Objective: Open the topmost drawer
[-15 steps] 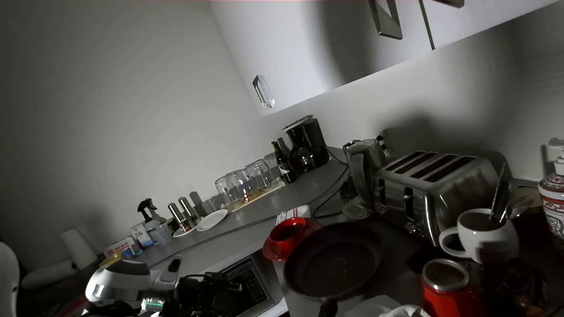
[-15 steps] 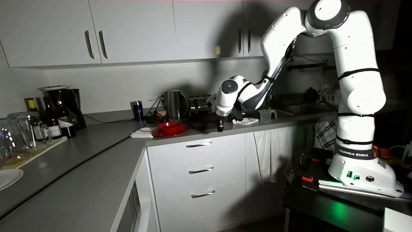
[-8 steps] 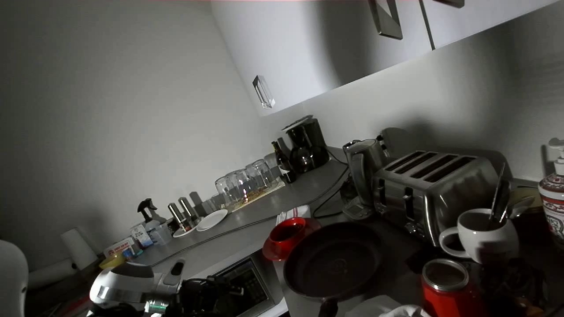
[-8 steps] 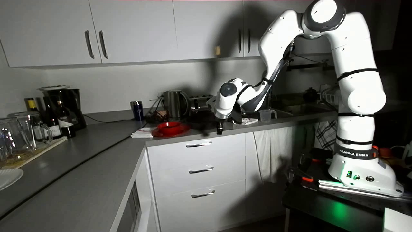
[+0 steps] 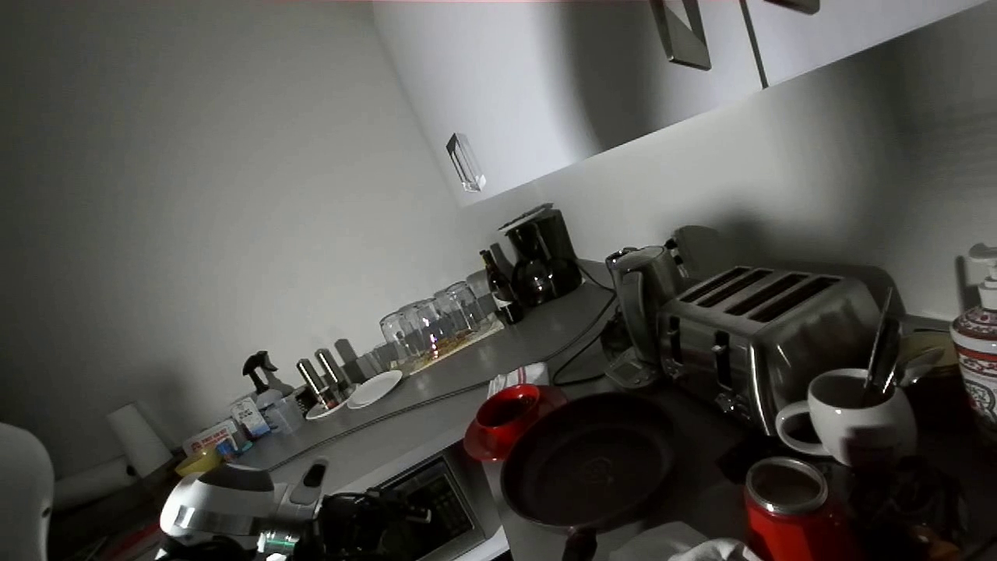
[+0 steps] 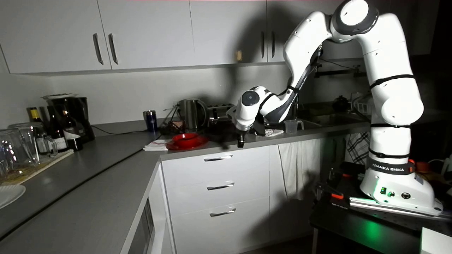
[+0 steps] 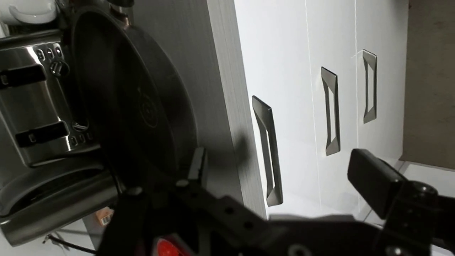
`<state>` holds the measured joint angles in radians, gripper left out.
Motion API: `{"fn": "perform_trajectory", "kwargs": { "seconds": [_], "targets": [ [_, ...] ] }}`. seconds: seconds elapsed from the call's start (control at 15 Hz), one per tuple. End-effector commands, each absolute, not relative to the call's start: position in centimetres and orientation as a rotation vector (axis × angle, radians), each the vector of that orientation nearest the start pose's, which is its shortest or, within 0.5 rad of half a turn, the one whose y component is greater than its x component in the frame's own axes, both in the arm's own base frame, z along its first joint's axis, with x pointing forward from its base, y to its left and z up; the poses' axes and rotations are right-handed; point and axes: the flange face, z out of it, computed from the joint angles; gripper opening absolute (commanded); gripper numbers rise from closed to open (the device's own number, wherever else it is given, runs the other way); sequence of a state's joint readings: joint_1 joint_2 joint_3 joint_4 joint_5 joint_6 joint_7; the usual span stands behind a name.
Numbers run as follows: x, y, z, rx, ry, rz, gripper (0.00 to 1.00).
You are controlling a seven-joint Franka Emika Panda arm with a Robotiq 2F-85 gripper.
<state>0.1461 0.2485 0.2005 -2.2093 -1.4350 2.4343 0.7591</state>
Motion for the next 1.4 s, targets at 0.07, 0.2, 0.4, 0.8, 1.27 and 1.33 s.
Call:
{"fn": "perform_trajectory", "kwargs": {
  "seconds": [0.07,0.2,0.4,0.8,1.27,1.33],
  "targets": [
    [53.3,21.3,24.0,2.197,0.928,0.540,1.00],
    [53.3,22.9,21.9,2.163,0.959,0.513,1.00],
    [53.2,24.9,19.0,2.073,0.976,0.472,1.00],
    [54.4,25.6,16.5,1.842,0.928,0.429,1.00],
    [57.4,21.1,14.0,1.778,0.757,0.331,1.00],
    [57.7,20.5,13.5,1.789,0.742,0.314,1.00]
  ]
}}
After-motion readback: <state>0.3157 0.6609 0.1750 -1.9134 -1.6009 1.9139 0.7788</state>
